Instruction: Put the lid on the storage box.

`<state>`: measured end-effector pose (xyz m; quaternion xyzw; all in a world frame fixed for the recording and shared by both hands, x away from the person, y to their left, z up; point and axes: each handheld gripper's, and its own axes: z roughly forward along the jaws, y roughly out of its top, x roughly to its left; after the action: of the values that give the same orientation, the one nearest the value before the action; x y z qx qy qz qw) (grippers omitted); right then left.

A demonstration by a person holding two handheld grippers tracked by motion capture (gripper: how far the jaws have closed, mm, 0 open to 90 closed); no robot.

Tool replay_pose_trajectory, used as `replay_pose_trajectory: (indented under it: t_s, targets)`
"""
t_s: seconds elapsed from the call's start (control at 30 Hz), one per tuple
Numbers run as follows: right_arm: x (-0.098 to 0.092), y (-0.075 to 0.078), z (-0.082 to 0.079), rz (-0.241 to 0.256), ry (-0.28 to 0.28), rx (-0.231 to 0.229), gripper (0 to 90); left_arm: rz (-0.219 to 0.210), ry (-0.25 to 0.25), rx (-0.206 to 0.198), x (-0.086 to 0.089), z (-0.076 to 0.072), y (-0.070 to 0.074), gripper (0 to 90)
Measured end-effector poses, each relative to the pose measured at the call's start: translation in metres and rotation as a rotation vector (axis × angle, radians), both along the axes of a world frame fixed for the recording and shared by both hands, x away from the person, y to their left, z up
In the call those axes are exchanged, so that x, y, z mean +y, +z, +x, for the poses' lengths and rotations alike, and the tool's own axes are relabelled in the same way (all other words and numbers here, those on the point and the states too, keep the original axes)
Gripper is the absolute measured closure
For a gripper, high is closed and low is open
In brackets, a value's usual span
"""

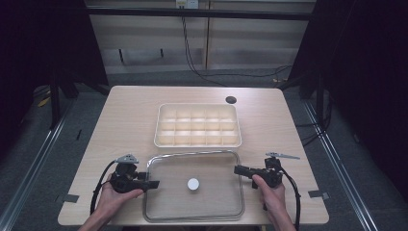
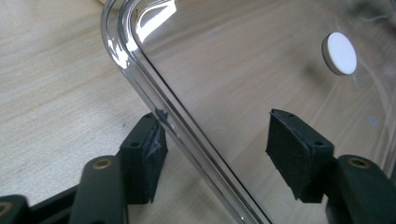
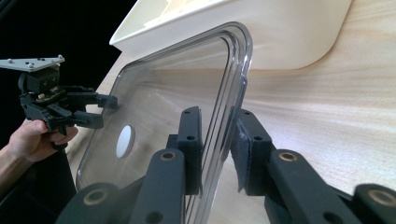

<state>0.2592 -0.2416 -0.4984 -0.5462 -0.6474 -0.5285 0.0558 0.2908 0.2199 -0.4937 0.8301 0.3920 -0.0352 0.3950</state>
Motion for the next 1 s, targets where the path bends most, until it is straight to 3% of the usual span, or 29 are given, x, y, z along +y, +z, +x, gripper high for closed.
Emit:
replay_pose_trajectory:
  t_s: [0.4, 0.67, 1.0]
  targets:
    - [-0.002, 0.004, -0.002, -0.022, -0.024, -0.031, 73.2, -0.089, 0.013, -0.032, 0.005, -0.004, 0.009, 51.2]
    - [0.000, 0.011, -0.005, -0.059, -0.033, -0.065, 71.9, -0.108, 0.020, -0.044, 0.007, -0.004, 0.014, 55.8]
    - [0.001, 0.020, -0.009, -0.065, -0.044, -0.099, 72.2, -0.135, 0.022, -0.085, 0.011, -0.006, 0.025, 60.3]
